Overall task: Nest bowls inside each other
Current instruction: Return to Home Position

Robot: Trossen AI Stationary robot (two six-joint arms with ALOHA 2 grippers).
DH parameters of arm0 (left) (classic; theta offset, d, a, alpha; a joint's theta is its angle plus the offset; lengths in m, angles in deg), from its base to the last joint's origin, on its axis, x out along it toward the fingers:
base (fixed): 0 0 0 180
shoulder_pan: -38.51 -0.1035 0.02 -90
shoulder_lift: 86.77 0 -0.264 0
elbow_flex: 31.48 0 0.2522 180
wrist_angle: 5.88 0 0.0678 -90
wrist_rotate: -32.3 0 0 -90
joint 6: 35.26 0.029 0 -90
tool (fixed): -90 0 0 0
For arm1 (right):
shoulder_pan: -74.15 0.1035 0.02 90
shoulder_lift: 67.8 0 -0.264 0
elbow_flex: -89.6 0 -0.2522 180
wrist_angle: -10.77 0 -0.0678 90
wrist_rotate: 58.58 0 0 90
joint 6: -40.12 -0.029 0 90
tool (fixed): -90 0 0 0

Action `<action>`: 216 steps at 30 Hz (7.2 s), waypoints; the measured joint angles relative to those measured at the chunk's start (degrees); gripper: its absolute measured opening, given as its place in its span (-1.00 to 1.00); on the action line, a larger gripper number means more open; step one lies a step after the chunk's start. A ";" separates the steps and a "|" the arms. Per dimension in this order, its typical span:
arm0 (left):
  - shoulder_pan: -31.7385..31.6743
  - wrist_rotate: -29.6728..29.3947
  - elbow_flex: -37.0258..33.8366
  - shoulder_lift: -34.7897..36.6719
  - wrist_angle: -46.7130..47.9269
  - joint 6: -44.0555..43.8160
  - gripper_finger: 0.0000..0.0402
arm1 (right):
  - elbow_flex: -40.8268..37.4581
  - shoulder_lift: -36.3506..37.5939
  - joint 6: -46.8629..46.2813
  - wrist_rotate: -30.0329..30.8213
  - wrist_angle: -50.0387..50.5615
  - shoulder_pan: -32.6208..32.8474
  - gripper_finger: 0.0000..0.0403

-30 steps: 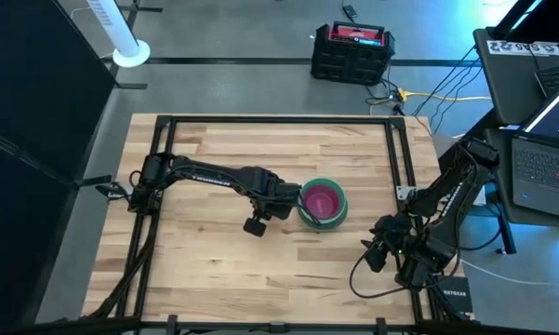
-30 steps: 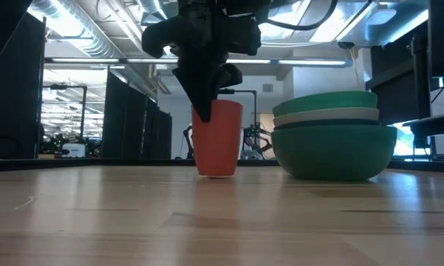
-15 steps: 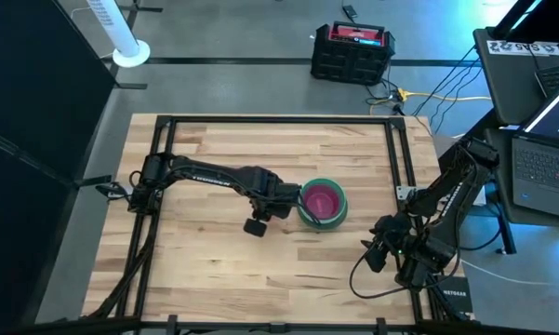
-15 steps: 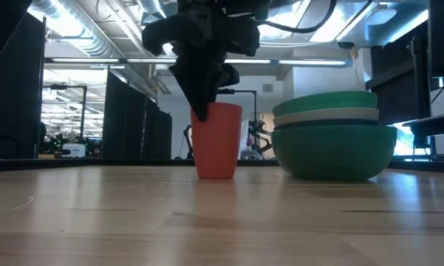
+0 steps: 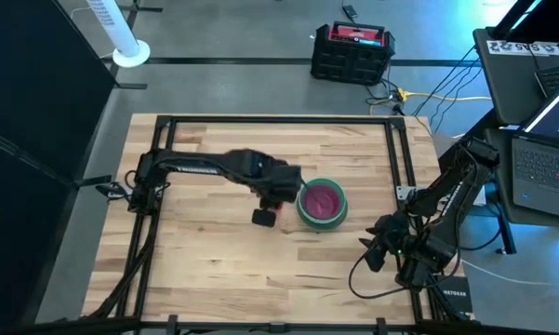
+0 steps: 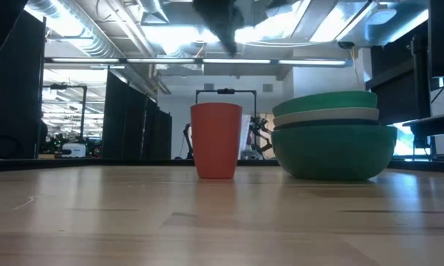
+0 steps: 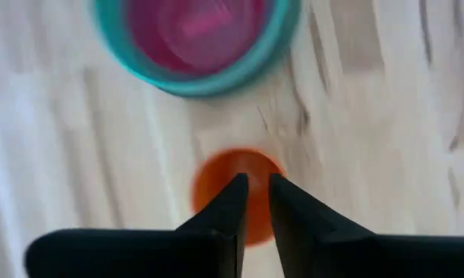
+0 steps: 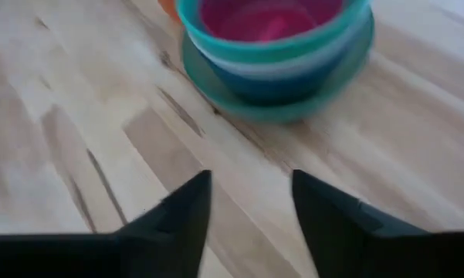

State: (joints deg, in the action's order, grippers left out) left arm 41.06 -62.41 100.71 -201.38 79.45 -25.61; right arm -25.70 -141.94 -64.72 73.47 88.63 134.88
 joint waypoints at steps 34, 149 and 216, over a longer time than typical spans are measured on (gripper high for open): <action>-0.35 -0.13 12.92 19.28 1.57 -18.81 -1.00 | -34.22 74.17 81.46 26.54 -58.96 12.04 -1.00; -11.91 13.64 -95.35 82.55 -64.85 -14.73 -1.00 | -50.49 71.27 99.26 -41.64 -64.59 -76.89 -1.00; -11.93 5.33 -117.94 114.20 -72.11 -6.82 -1.00 | -50.51 71.27 99.24 -41.62 -64.56 -76.87 -1.00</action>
State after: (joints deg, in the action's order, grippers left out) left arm 29.12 -57.07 -17.23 -87.18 7.34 -32.43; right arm -76.21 -70.67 34.52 31.85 24.06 58.01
